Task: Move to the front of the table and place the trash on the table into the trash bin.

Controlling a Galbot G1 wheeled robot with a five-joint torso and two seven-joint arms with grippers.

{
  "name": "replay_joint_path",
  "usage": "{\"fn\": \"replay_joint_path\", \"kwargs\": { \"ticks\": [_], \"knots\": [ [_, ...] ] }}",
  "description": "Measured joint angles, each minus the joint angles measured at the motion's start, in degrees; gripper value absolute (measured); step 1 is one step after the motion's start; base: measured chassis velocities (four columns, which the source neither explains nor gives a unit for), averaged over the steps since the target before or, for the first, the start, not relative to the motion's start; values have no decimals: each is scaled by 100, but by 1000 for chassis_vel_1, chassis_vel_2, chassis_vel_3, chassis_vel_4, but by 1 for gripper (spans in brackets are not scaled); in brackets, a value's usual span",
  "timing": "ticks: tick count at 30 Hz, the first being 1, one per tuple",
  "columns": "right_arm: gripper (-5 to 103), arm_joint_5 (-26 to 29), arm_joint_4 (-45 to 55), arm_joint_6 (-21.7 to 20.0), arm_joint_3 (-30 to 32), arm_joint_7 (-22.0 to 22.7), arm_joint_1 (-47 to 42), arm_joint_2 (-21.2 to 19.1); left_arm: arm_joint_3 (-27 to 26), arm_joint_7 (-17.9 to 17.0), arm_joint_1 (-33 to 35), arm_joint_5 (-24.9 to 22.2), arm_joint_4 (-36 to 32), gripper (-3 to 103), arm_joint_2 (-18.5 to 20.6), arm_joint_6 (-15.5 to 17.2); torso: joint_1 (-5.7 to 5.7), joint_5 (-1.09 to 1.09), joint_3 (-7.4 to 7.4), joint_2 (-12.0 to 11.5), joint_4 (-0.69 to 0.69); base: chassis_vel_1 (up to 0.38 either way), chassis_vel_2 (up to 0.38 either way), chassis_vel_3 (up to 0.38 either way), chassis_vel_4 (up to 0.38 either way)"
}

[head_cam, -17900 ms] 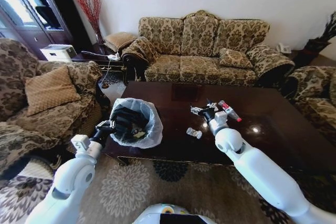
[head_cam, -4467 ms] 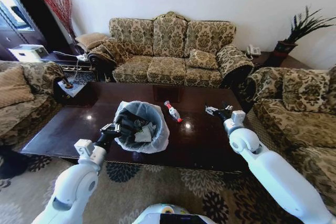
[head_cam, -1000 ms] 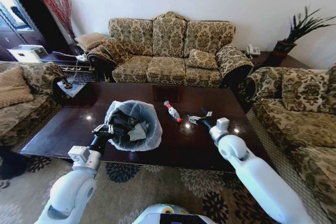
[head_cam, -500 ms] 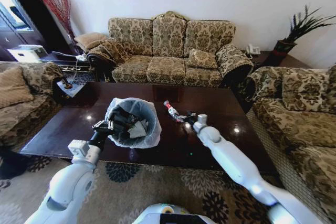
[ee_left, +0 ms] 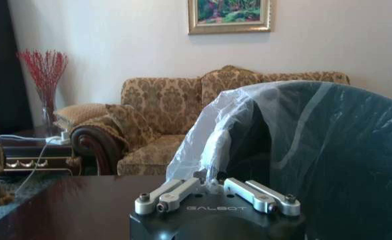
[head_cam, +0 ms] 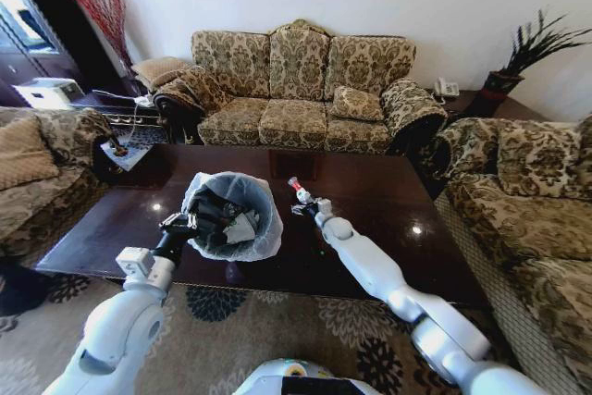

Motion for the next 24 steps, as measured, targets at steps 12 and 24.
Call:
{"fn": "replay_joint_path", "kwargs": {
  "ticks": [12, 24],
  "knots": [
    [57, -64, -83, 75, 225, -126, -169, -144, 13, 21, 80, 10, -80, 1, -58, -15, -1, 0, -1, 0, 0, 0, 0, 0, 0],
    [18, -121, 124, 151, 439, -142, -409, -289, 17, 5, 120, 12, -117, 1, -58, -13, -1, 1, -2, 1, 2, 0, 0, 0, 0]
  ]
}}
